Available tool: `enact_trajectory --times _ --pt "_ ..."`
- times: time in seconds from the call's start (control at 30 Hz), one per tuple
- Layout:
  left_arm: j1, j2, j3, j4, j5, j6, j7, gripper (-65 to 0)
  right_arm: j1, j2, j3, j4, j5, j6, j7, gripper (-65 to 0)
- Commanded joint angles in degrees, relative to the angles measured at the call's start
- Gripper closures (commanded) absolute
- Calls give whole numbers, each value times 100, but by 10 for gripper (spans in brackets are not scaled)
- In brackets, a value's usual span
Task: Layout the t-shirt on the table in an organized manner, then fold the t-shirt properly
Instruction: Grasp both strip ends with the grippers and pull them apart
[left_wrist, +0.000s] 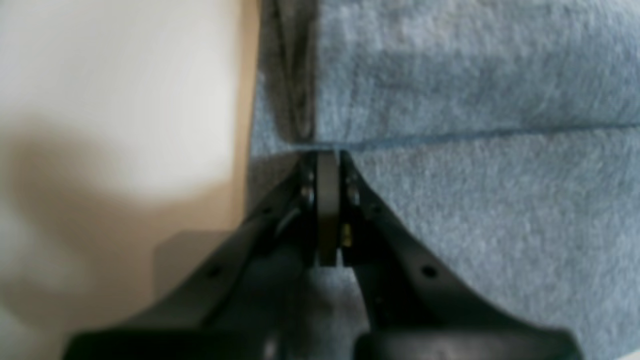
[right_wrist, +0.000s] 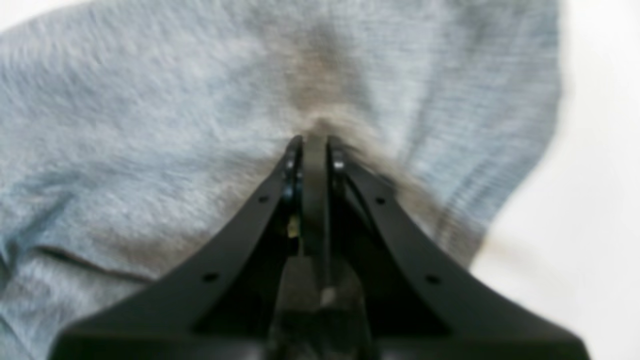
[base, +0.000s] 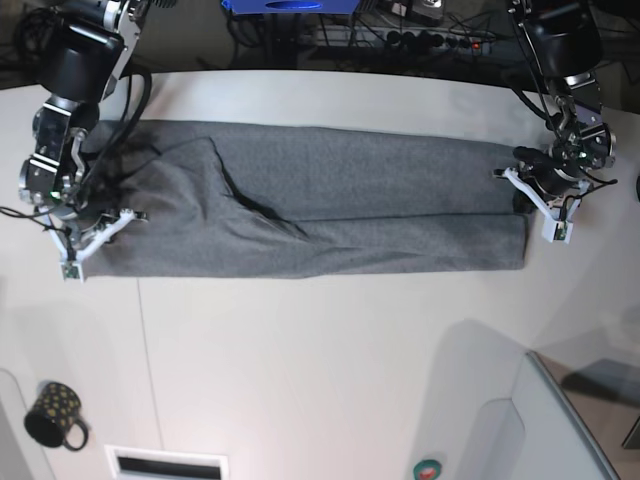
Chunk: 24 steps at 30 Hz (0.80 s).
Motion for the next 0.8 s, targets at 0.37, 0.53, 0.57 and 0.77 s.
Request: enact_trajectory --times 0.37,0.53,0.57,0.77 --pt "91 -249 -338 1879 -857 -34 1398 0 -284 -460 -21 1957 78 935 -590 -8" --pt "-506 -284 -338 1852 -848 -34 2049 0 -284 -460 -29 1939 78 935 -599 -11" --pt "-612 -284 -338 1844 -848 -34 2145 0 -284 -469 -29 1930 78 935 -599 -11" --pt "-920 -363 392 1597 -848 -34 2233 -306 -293 -469 -29 1930 87 944 -599 -11"
